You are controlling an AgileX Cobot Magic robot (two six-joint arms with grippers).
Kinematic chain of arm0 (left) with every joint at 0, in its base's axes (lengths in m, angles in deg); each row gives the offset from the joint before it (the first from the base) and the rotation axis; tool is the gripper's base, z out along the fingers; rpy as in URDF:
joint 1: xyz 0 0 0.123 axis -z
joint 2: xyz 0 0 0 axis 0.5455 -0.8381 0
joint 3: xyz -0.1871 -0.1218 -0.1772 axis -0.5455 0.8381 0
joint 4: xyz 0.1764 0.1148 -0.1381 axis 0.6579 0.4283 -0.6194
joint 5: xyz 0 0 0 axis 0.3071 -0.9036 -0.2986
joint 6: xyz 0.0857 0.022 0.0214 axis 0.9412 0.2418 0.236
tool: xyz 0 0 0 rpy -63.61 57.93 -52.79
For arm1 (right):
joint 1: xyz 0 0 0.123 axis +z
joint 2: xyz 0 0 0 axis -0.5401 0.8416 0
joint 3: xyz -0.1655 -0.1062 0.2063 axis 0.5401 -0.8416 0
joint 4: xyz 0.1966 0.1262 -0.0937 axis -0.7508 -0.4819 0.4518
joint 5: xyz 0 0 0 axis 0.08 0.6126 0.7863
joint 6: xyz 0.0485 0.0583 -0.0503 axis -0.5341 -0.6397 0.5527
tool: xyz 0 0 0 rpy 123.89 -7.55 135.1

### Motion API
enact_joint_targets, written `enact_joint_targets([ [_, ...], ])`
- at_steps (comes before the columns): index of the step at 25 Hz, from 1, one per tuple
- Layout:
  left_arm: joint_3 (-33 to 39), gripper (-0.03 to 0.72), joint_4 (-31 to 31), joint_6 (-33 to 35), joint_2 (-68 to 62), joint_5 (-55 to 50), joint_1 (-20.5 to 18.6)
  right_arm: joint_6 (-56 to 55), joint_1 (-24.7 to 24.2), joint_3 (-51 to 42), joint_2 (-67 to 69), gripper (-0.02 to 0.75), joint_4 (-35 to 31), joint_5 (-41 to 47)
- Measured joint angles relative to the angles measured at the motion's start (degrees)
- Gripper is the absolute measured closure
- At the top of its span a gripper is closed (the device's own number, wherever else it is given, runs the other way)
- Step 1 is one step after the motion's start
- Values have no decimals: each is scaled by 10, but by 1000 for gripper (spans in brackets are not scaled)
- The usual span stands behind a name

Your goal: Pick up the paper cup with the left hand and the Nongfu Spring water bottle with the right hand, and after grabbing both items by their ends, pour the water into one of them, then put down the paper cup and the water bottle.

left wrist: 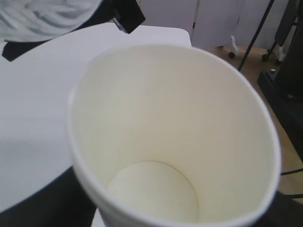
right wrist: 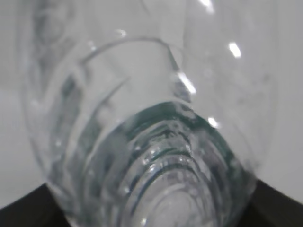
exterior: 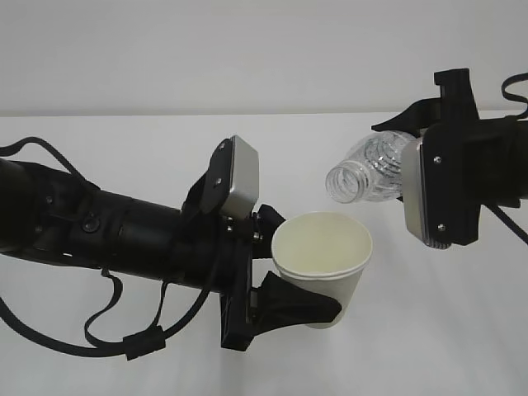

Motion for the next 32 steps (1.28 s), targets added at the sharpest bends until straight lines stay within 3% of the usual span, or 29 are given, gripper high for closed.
enact_joint_targets([
  [9, 0, 187, 8, -4, 0, 0, 20, 25, 0, 0, 0, 236, 0, -6],
  [32, 0, 188, -6, -5, 0, -17, 21, 97, 0, 0, 0, 237, -2, -12],
])
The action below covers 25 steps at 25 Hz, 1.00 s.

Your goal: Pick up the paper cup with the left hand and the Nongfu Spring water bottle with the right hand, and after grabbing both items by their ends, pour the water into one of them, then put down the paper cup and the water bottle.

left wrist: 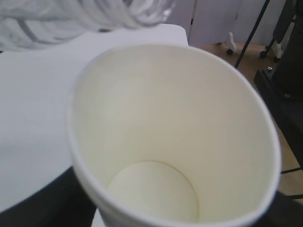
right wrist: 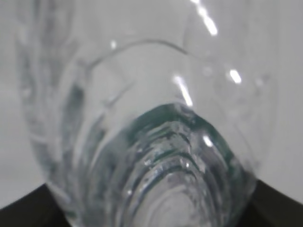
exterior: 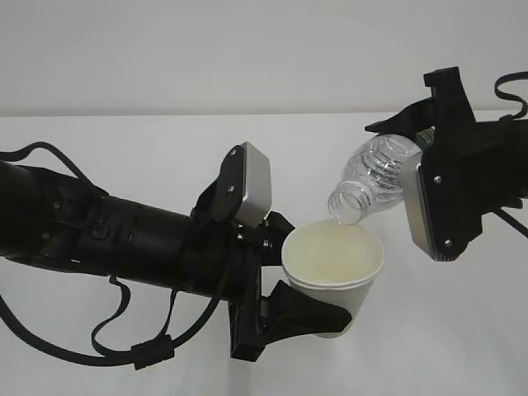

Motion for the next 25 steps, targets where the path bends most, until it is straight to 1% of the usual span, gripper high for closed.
enact_joint_targets([
  [7, 0, 188, -1, 0, 0, 6, 0, 21, 0, 4, 0, 257, -14, 0],
  [20, 0, 188, -1, 0, 0, 17, 0, 54, 0, 6, 0, 258, -28, -14],
  [25, 0, 188, -1, 0, 0, 17, 0, 83, 0, 6, 0, 258, -52, -23],
])
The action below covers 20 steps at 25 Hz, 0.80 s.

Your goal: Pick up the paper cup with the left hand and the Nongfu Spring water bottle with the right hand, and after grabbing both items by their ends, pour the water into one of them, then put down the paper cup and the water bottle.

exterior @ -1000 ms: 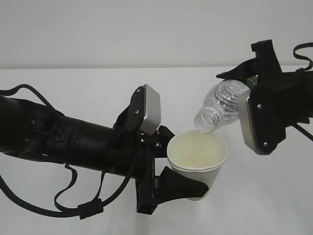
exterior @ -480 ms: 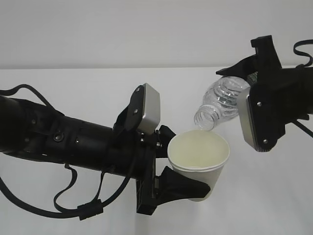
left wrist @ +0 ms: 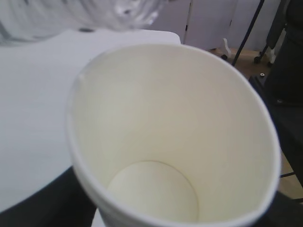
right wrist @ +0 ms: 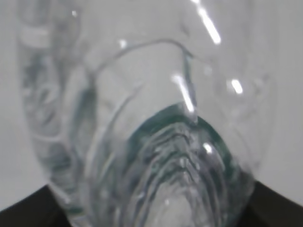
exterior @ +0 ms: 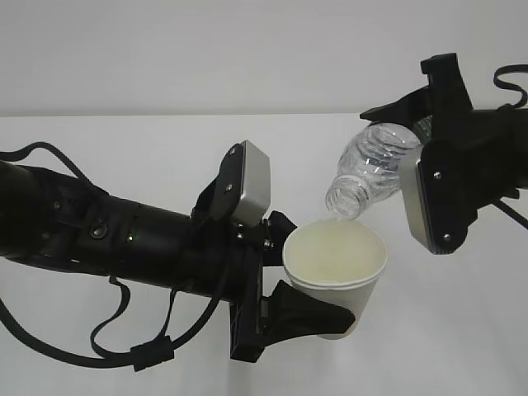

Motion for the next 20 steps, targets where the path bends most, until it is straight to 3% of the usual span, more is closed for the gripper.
enact_joint_targets([
  [20, 0, 188, 0, 0, 0, 14, 0, 45, 0, 0, 0, 260, -19, -13],
])
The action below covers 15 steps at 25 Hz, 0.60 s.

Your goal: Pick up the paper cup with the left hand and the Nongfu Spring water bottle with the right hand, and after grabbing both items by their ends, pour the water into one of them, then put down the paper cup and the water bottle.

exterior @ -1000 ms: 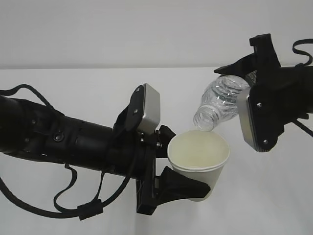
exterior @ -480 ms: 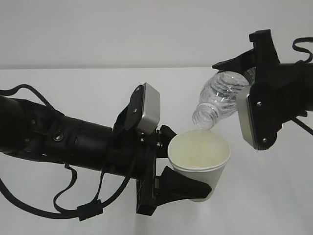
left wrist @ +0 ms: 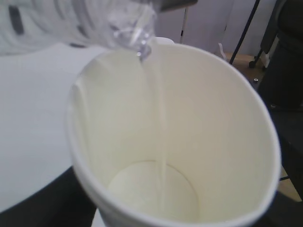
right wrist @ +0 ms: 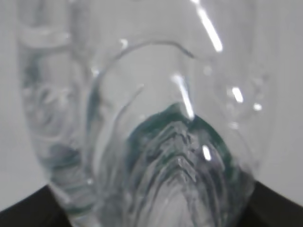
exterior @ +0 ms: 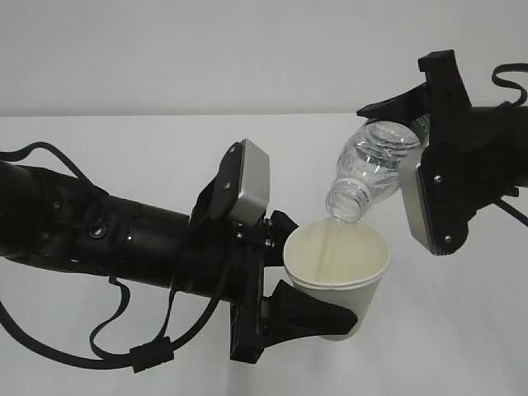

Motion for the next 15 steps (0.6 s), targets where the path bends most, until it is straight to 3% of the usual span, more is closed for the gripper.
enact_joint_targets([
  [15, 0, 188, 0, 0, 0, 0, 0, 3, 0, 0, 0, 262, 0, -1],
])
